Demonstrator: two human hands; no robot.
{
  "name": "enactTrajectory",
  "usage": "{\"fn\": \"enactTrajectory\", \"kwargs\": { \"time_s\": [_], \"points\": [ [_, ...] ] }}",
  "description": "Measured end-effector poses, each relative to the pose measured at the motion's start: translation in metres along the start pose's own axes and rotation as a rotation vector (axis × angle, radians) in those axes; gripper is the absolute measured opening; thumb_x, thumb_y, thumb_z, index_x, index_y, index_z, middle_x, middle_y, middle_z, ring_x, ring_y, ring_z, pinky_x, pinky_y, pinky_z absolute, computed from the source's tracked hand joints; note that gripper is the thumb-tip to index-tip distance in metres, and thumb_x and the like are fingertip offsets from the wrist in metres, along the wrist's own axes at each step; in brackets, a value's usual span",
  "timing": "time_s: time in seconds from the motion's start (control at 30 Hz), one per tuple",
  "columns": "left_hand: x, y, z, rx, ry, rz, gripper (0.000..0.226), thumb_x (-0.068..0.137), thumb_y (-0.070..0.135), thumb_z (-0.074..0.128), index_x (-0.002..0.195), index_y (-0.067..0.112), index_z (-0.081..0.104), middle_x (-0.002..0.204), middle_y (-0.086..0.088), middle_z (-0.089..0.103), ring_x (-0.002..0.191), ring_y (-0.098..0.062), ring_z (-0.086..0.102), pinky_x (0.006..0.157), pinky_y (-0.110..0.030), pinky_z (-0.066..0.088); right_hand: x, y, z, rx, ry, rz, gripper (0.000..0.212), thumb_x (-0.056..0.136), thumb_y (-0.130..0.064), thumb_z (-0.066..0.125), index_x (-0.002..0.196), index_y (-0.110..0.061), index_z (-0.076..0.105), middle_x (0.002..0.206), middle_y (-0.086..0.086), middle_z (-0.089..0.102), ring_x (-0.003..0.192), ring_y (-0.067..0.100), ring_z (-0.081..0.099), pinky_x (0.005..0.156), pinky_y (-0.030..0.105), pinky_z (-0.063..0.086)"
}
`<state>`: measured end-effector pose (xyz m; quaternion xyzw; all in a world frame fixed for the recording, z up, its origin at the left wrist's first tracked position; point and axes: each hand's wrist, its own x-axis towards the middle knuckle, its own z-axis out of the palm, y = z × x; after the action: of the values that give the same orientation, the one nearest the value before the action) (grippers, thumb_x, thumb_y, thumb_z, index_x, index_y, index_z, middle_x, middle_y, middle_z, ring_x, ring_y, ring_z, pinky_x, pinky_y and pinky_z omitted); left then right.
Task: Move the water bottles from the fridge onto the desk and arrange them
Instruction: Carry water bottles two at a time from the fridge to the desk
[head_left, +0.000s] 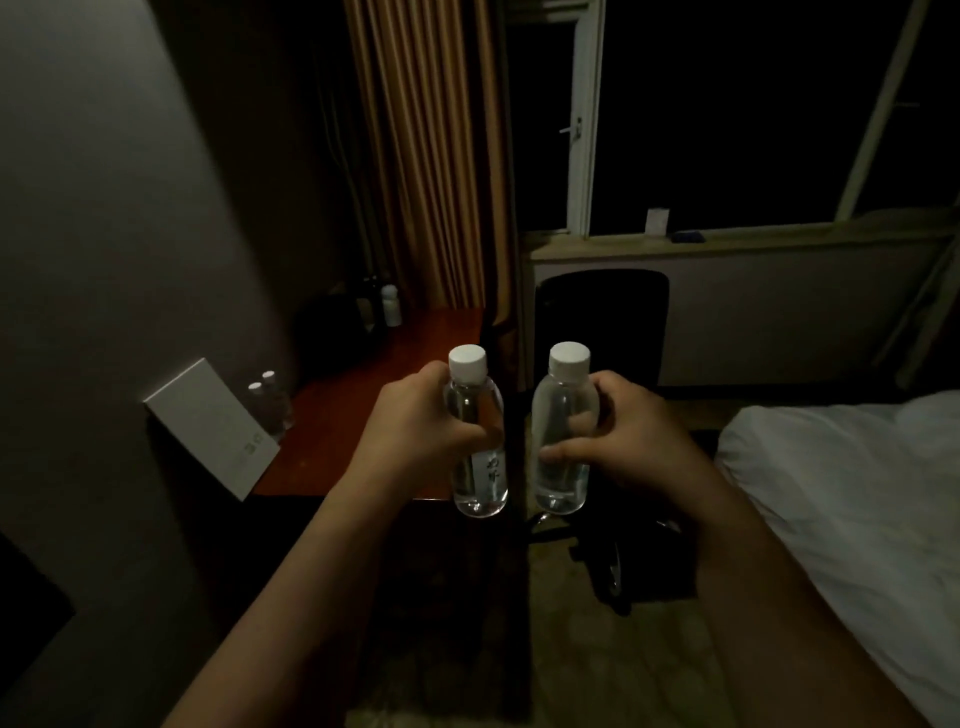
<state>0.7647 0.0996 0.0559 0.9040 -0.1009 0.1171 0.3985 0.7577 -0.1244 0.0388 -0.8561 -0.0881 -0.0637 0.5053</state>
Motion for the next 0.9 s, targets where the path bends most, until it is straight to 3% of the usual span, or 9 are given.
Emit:
{"fn": "enactTrajectory", "kwargs": {
  "time_s": [0.17, 0.33, 0.7, 0.9],
  "points": [
    [0.093, -0.029, 0.014, 0.066, 0.050, -0.096, 0.055, 0.067, 0.026, 0.089, 0.114, 0.021, 0.060, 0.106, 0.007, 0.064, 0.097, -0.009, 0.062, 0.078, -0.027, 0.056, 0.110, 0.021, 0.006, 0.002, -0.081, -0.020, 0.060, 0.065, -0.022, 0.089, 0.115, -0.029, 0.056, 0.107, -0.008, 0.066, 0.100, 0.008, 0.063, 0.088, 0.037, 0.055],
    [0.181, -0.076, 0.019, 0.095, 0.150, -0.177, 0.051, 0.066, 0.025, 0.089, 0.107, 0.021, 0.060, 0.097, 0.006, 0.064, 0.089, -0.009, 0.064, 0.074, -0.028, 0.057, 0.223, 0.045, 0.035, -0.026, -0.138, -0.055, 0.063, 0.059, -0.030, 0.091, 0.111, -0.034, 0.057, 0.103, -0.011, 0.067, 0.096, 0.005, 0.063, 0.084, 0.034, 0.056],
    [0.376, -0.211, -0.005, 0.180, 0.302, -0.321, 0.048, 0.066, 0.034, 0.087, 0.101, 0.024, 0.055, 0.090, 0.011, 0.060, 0.086, -0.008, 0.061, 0.076, -0.032, 0.056, 0.483, 0.064, 0.140, -0.058, -0.329, -0.125, 0.064, 0.060, -0.029, 0.091, 0.113, -0.034, 0.055, 0.103, -0.014, 0.063, 0.092, 0.000, 0.059, 0.069, 0.019, 0.047],
    [0.443, -0.284, -0.033, 0.248, 0.401, -0.500, 0.055, 0.066, 0.039, 0.086, 0.109, 0.022, 0.056, 0.101, 0.005, 0.063, 0.094, -0.014, 0.061, 0.080, -0.034, 0.053, 0.595, 0.062, 0.212, -0.088, -0.479, -0.193, 0.062, 0.063, -0.034, 0.089, 0.114, -0.031, 0.055, 0.101, -0.016, 0.061, 0.092, 0.001, 0.059, 0.074, 0.022, 0.050]
  ]
}}
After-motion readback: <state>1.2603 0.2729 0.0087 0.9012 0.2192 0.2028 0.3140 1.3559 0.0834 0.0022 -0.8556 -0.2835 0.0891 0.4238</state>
